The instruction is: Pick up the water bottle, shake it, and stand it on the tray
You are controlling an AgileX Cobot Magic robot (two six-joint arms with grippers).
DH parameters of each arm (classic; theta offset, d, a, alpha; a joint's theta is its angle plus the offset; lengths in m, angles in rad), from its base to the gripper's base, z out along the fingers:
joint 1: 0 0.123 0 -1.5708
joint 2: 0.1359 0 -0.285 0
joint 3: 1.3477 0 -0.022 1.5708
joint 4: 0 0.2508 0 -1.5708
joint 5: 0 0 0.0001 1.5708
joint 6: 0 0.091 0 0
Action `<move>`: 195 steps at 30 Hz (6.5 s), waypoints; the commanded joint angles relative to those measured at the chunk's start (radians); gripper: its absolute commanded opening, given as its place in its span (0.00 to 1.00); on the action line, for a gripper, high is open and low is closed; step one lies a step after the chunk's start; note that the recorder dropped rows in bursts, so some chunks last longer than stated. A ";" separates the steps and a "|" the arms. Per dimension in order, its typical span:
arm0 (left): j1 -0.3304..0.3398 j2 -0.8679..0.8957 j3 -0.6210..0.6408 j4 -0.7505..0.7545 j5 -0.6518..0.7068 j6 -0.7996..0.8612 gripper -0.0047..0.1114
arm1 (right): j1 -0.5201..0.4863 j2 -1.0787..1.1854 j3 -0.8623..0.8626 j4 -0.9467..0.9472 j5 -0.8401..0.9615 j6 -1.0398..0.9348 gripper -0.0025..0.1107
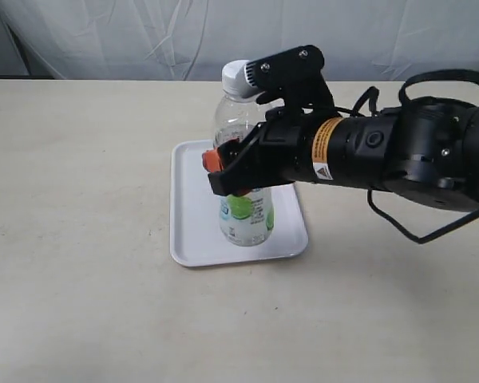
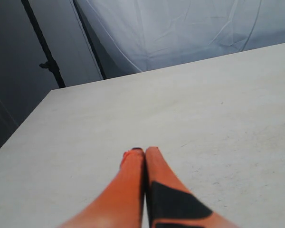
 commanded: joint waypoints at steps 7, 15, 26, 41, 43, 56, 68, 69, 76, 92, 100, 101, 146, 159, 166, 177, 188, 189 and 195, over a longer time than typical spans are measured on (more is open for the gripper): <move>0.001 -0.004 0.002 0.005 -0.013 -0.008 0.04 | -0.124 -0.013 -0.087 -1.035 -0.449 1.062 0.02; 0.001 -0.004 0.002 0.005 -0.013 -0.008 0.04 | -0.174 -0.009 -0.078 -1.031 -0.207 0.927 0.02; 0.001 -0.004 0.002 0.005 -0.013 -0.008 0.04 | -0.147 0.071 -0.063 -0.112 -0.215 -0.012 0.02; 0.001 -0.004 0.002 0.005 -0.013 -0.008 0.04 | -0.147 0.304 -0.063 0.252 -0.462 -0.527 0.02; 0.001 -0.004 0.002 0.005 -0.013 -0.008 0.04 | -0.147 0.319 -0.063 0.278 -0.475 -0.545 0.02; 0.001 -0.004 0.002 0.005 -0.013 -0.008 0.04 | -0.145 0.428 -0.065 0.355 -0.448 -0.650 0.04; 0.001 -0.004 0.002 0.005 -0.013 -0.008 0.04 | -0.069 0.430 -0.065 0.490 -0.362 -0.614 0.71; 0.001 -0.004 0.002 0.005 -0.013 -0.008 0.04 | -0.064 0.430 -0.065 0.506 -0.348 -0.614 0.71; 0.001 -0.004 0.002 0.005 -0.013 -0.008 0.04 | -0.055 0.407 -0.065 0.531 -0.248 -0.614 0.71; 0.001 -0.004 0.002 0.005 -0.013 -0.008 0.04 | -0.055 0.257 -0.064 0.565 0.122 -0.610 0.71; 0.001 -0.004 0.002 0.005 -0.013 -0.008 0.04 | -0.055 0.159 -0.036 0.563 0.323 -0.612 0.36; 0.001 -0.004 0.002 0.005 -0.013 -0.008 0.04 | -0.055 0.136 -0.022 0.569 0.334 -0.612 0.28; 0.001 -0.004 0.002 0.005 -0.013 -0.008 0.04 | -0.167 -1.322 0.516 1.034 0.484 -0.620 0.02; 0.001 -0.004 0.002 0.005 -0.013 -0.008 0.04 | -0.483 -1.550 0.754 1.138 0.436 -0.622 0.02; 0.001 -0.004 0.002 0.005 -0.013 -0.008 0.04 | -0.537 -1.550 0.799 1.232 0.333 -0.622 0.02; 0.001 -0.004 0.002 0.005 -0.013 -0.008 0.04 | -0.537 -1.550 0.799 1.236 0.371 -0.622 0.02; 0.001 -0.004 0.002 0.005 -0.013 -0.008 0.04 | -0.537 -1.550 0.799 0.946 0.495 -0.622 0.02; 0.001 -0.004 0.002 0.005 -0.013 -0.008 0.04 | -0.537 -1.550 0.799 0.915 0.506 -0.622 0.02; 0.001 -0.004 0.002 0.005 -0.013 -0.008 0.04 | -0.537 -1.550 0.799 0.889 0.498 -0.622 0.02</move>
